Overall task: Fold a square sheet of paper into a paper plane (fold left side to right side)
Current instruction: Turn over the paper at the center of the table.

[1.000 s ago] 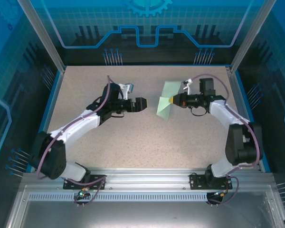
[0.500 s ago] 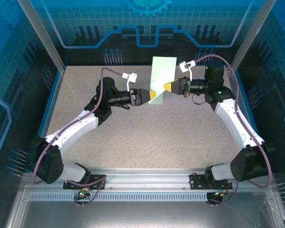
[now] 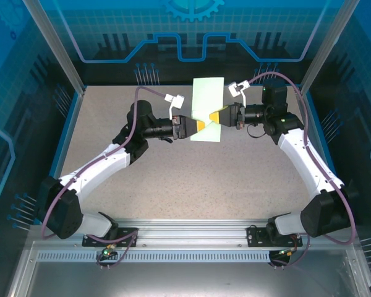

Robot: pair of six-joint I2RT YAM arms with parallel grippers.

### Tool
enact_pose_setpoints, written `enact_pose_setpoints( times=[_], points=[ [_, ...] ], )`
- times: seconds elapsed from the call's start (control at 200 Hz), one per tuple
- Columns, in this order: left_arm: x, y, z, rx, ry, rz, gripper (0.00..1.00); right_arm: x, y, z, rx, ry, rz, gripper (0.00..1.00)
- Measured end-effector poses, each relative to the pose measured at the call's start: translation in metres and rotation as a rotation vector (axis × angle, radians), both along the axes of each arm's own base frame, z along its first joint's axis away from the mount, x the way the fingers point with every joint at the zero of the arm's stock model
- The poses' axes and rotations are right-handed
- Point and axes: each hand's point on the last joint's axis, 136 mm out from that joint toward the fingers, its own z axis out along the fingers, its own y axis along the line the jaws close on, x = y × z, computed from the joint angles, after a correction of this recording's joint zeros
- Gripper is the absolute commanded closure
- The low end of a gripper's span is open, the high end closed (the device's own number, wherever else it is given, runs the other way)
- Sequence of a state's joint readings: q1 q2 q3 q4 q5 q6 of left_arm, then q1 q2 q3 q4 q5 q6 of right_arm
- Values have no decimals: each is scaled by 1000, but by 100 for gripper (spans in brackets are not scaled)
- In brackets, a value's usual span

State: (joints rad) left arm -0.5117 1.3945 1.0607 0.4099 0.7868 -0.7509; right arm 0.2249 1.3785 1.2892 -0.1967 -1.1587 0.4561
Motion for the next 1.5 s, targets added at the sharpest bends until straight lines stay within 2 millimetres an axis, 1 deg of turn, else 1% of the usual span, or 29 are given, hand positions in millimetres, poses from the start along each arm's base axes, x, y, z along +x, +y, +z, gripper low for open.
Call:
enact_pose_setpoints(
  times=[0.095, 0.155, 0.22, 0.285, 0.35, 0.385, 0.47, 0.575, 0.66, 0.73, 0.735, 0.85, 0.895, 0.975, 1.045, 1.146, 1.246, 1.391, 1.436, 1.501],
  points=[
    [1, 0, -4, 16, -6, 5, 85, 0, -1, -5, -14, 6, -5, 77],
    [2, 0, -10, 37, -1, 16, 88, 0, -3, -8, -29, 12, -15, 74],
    [5, 0, -21, 80, 5, 42, 90, 3, -8, -14, -52, 20, -41, 69],
    [9, 0, -37, 147, 13, 85, 90, 8, -19, -22, -83, 37, -87, 64],
    [10, -2, -57, 241, 18, 134, 91, 16, -35, -31, -120, 61, -157, 61],
    [10, -2, -68, 300, 20, 163, 92, 20, -44, -37, -147, 73, -201, 60],
    [8, 0, -93, 467, 10, 241, 92, 33, -71, -58, -245, 120, -334, 61],
    [9, 8, -118, 691, -4, 354, 92, 44, -104, -85, -376, 186, -491, 60],
    [15, 20, -141, 897, 9, 453, 92, 47, -132, -109, -483, 242, -613, 60],
    [22, 33, -163, 1083, 45, 540, 91, 46, -153, -126, -553, 287, -690, 59],
    [22, 35, -167, 1108, 54, 547, 91, 46, -155, -128, -560, 292, -698, 59],
    [29, 57, -206, 1408, 135, 662, 88, 40, -176, -152, -638, 360, -776, 59],
    [29, 65, -222, 1515, 158, 689, 86, 38, -182, -159, -659, 383, -794, 60],
    [22, 76, -249, 1695, 182, 696, 81, 36, -189, -168, -684, 408, -817, 60],
    [16, 81, -264, 1795, 195, 688, 77, 35, -193, -172, -692, 421, -832, 60],
    [14, 79, -275, 1868, 208, 665, 75, 33, -196, -176, -693, 441, -841, 61],
    [15, 69, -287, 1886, 235, 627, 71, 30, -196, -181, -694, 458, -840, 61],
    [15, 46, -310, 1845, 311, 535, 65, 28, -195, -184, -692, 470, -834, 61],
    [14, 38, -314, 1811, 337, 506, 61, 29, -194, -184, -689, 471, -831, 61],
    [13, 26, -313, 1761, 359, 460, 54, 29, -193, -186, -683, 475, -823, 61]
  ],
)
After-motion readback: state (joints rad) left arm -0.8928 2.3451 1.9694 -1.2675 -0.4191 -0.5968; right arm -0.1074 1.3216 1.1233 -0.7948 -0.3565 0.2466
